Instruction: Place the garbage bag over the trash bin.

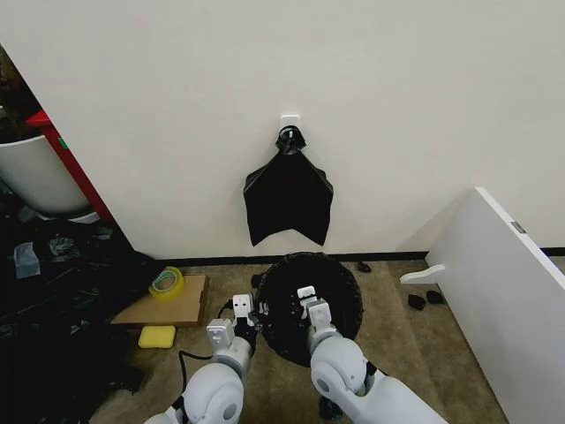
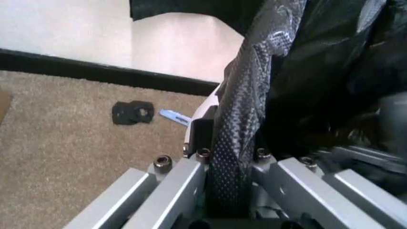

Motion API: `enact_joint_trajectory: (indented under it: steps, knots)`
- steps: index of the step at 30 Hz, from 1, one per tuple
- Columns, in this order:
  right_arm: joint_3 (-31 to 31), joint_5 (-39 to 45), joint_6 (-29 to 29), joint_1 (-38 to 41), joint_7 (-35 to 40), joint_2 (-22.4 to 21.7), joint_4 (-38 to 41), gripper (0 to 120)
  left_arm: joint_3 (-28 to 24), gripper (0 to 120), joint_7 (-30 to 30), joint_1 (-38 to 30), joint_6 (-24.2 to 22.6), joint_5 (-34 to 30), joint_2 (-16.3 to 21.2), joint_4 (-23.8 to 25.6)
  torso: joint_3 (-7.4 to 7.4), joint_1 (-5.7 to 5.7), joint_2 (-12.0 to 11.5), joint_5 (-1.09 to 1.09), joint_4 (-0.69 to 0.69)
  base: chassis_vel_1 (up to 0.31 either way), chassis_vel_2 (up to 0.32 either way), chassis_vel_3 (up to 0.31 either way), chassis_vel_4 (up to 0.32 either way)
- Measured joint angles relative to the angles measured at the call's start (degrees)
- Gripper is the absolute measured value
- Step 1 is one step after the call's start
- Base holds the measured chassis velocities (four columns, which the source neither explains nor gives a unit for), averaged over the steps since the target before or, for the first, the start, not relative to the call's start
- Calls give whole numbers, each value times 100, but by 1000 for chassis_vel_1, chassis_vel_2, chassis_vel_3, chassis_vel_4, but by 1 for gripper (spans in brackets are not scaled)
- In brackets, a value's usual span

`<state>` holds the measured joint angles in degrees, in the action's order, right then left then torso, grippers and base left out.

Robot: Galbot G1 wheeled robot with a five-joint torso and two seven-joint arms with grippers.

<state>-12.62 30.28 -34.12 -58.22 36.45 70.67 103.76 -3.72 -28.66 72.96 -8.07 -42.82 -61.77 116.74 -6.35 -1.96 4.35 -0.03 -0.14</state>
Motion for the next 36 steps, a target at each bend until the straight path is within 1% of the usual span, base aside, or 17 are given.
enact_joint_trajectory:
  steps: [3,4,7,14,18,19,21,26,27,31,36]
  knots:
    - [-6,-3,2,137,4,117,-457,0,1,0,63,59,0,106,29,64,0,0,0,0,0,0,0,0,0]
    - [-6,-3,2,137,4,117,-457,0,1,0,63,59,0,106,29,64,0,0,0,0,0,0,0,0,0]
    - [11,-46,-2,288,6,204,-800,0,6,0,133,106,2,161,64,122,0,0,0,0,0,0,0,0,0]
    - [15,-42,33,383,-21,206,-877,0,-72,0,190,76,4,196,91,129,0,0,0,-1,-1,0,0,0,0]
    - [85,-48,236,386,-236,226,-913,0,-110,0,276,65,7,273,93,119,0,0,0,0,0,0,0,0,0]
    - [93,-126,387,387,-393,193,-918,0,-120,0,348,73,29,371,99,98,0,0,0,-1,0,0,0,0,0]
    - [94,-194,480,387,-448,173,-924,0,-124,0,416,88,59,456,110,79,0,0,0,0,-1,0,0,0,0]
    - [108,-245,493,382,-374,164,-996,0,-125,0,448,102,72,483,105,66,0,0,0,0,0,0,0,0,0]
    - [126,-247,455,368,-366,157,-1007,0,-124,0,450,104,74,485,103,66,0,0,0,0,0,0,0,0,0]
    - [157,-227,-65,250,-255,101,-824,0,-122,0,418,103,77,502,103,18,0,0,0,0,0,0,0,0,0]
    - [135,-130,-307,191,-125,53,-639,0,-105,0,390,42,77,503,80,-41,0,0,0,0,0,0,0,0,0]
